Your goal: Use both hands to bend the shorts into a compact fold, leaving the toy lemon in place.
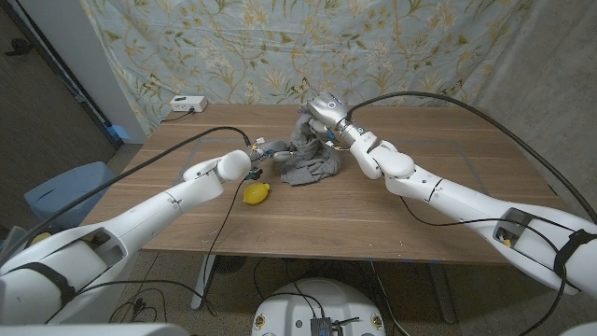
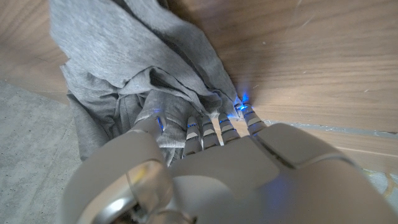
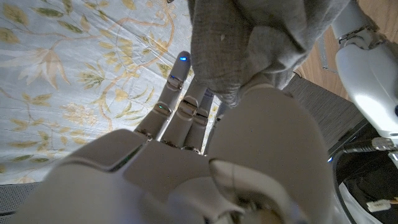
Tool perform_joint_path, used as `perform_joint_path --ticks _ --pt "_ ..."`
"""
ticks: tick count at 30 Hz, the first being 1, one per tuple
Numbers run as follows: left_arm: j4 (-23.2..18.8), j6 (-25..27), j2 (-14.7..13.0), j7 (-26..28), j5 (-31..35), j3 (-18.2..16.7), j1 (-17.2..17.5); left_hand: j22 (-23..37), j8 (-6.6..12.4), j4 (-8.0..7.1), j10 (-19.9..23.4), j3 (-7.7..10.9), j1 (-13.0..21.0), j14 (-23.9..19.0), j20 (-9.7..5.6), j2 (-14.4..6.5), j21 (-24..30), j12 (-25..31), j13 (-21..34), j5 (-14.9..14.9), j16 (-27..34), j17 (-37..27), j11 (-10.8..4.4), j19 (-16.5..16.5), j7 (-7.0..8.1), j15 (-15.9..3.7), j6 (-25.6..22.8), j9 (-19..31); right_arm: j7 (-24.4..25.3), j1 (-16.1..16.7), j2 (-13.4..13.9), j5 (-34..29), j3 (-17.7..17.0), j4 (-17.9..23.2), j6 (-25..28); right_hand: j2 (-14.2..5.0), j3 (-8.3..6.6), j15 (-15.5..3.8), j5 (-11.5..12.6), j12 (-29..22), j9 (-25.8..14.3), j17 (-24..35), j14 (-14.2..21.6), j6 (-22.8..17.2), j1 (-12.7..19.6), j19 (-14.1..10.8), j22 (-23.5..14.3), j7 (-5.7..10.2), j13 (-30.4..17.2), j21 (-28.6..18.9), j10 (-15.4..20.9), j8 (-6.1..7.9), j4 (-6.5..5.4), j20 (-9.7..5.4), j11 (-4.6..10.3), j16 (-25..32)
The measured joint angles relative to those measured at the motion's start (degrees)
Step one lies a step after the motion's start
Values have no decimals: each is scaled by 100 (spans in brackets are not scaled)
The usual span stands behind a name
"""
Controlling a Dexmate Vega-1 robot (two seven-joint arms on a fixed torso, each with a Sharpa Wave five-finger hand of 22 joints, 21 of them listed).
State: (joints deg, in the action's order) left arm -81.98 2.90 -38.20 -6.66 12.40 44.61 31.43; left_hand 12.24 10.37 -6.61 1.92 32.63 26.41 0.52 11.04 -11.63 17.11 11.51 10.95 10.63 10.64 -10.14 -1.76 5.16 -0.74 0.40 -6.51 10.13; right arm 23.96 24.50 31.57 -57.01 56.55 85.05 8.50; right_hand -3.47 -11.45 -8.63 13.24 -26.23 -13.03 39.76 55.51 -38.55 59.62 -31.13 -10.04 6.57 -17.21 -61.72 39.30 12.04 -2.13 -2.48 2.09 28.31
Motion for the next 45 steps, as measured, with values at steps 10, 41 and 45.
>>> perform_joint_path --ticks 10,41,45 --pt "111 -52 55 -14 -2 33 -78 0 0 -28 0 39 0 0 33 0 0 0 0 0 0 0 0 29 32 0 31 15 -310 259 -48 87 -213 232 478 820 1163 362 263 824 62 -323 -1220 2000 -2289 744 2 -72 102 711 -1600 -189 -643 530 122 -700" --pt "-1359 -636 -548 1956 -9 -1289 1140 18 128 958 992 1 -207 -1017 84 432 114 245 67 0 66 13 194 -250 104 278 -1453 149 -1573 318 435 263 -441 634 265 450 1398 194 844 259 181 -397 -355 -239 -1225 258 -25 114 41 1101 84 507 -222 36 190 -476" --pt "-1466 -721 -561 2076 -30 -1498 1324 23 128 958 992 1 -236 -1026 84 460 114 245 67 0 66 -14 194 -250 104 286 -1454 148 -1820 331 457 243 -443 685 250 512 1685 261 825 425 185 -277 -832 -312 -1609 510 -25 82 29 1287 -190 334 -462 288 108 -524"
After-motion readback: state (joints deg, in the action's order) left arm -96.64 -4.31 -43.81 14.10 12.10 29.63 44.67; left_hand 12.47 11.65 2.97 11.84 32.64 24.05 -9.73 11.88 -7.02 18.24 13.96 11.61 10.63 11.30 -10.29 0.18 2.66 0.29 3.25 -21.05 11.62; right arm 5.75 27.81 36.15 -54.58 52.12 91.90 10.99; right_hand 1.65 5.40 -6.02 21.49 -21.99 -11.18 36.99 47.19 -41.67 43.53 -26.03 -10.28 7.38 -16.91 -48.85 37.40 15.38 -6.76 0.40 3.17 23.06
